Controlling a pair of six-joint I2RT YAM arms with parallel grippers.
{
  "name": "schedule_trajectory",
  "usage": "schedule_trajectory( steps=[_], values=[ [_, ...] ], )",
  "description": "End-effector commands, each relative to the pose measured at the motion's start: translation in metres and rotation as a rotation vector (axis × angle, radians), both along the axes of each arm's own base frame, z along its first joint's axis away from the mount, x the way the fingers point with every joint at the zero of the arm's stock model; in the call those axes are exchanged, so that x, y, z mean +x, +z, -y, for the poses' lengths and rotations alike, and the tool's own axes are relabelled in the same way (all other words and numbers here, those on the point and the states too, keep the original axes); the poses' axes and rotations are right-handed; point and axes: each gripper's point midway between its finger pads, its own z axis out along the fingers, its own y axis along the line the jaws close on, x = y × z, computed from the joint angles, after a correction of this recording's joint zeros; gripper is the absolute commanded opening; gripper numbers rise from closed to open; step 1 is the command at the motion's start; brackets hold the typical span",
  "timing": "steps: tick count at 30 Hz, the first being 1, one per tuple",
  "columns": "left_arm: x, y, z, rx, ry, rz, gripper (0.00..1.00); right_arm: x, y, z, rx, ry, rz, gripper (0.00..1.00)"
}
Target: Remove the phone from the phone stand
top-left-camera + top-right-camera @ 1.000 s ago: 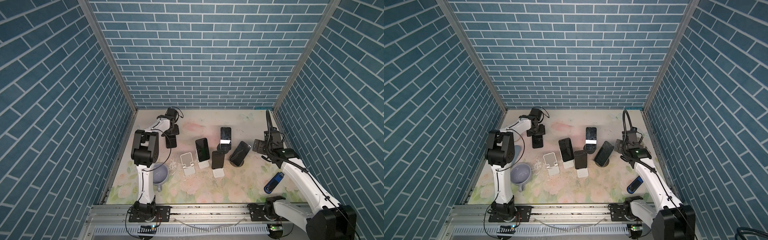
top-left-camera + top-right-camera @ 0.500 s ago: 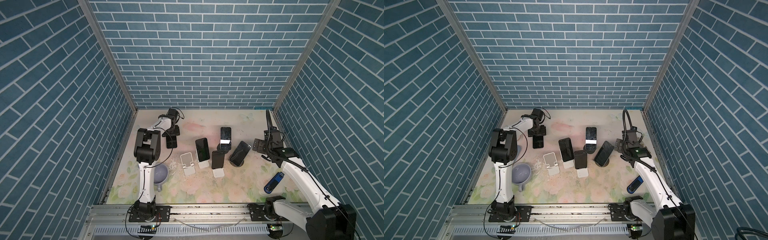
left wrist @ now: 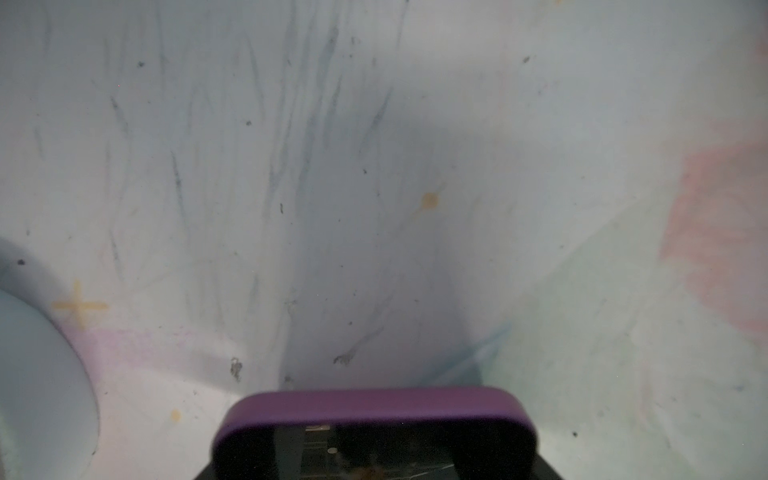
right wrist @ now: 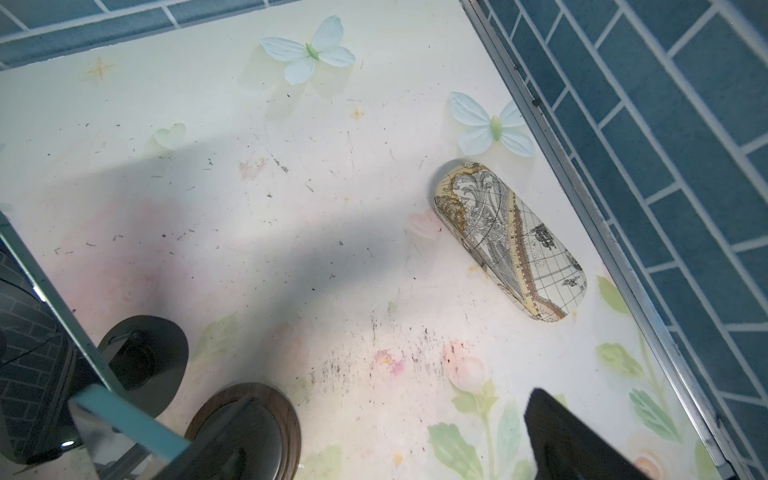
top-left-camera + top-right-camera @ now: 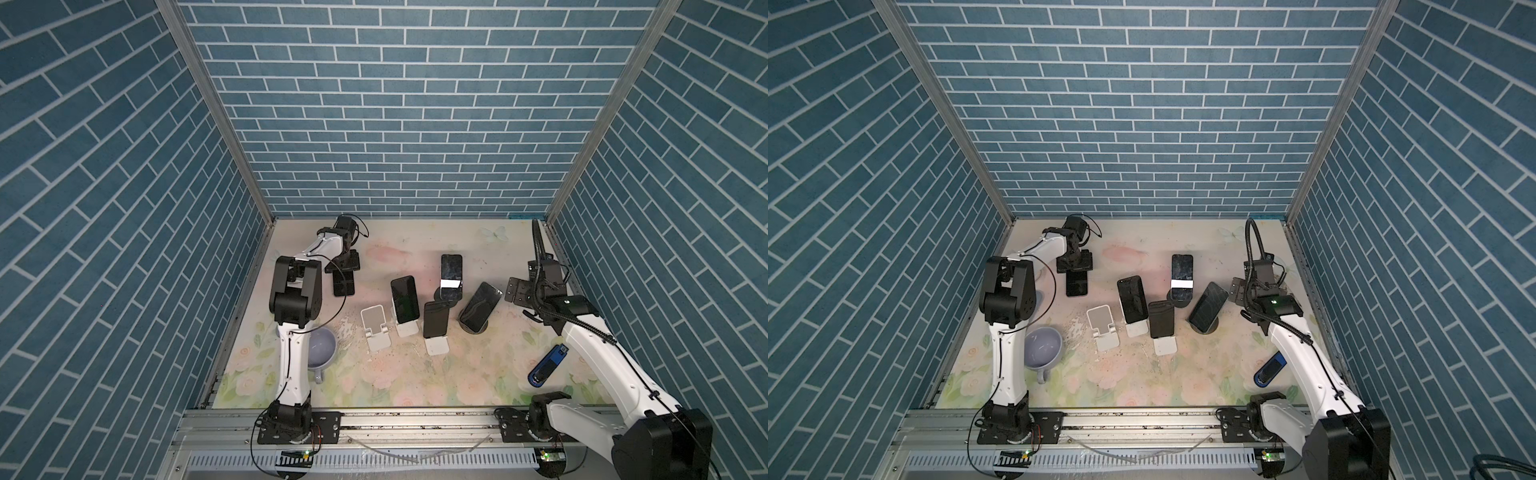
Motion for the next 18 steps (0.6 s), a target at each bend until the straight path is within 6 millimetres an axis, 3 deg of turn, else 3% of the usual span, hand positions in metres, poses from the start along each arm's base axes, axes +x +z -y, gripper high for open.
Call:
schedule_trajectory(
  steps=[1,18],
  values=[
    [-0.025,-0.028,-0.002,0.006,-0.019,-0.141,0.75,0.001,0.015,0.002,0.008,-0.012,0.037,0.99],
    [-0.044,-0.03,0.0,-0.009,-0.018,-0.238,0.81,-0.002,0.011,0.002,0.011,-0.013,0.04,0.99]
  ],
)
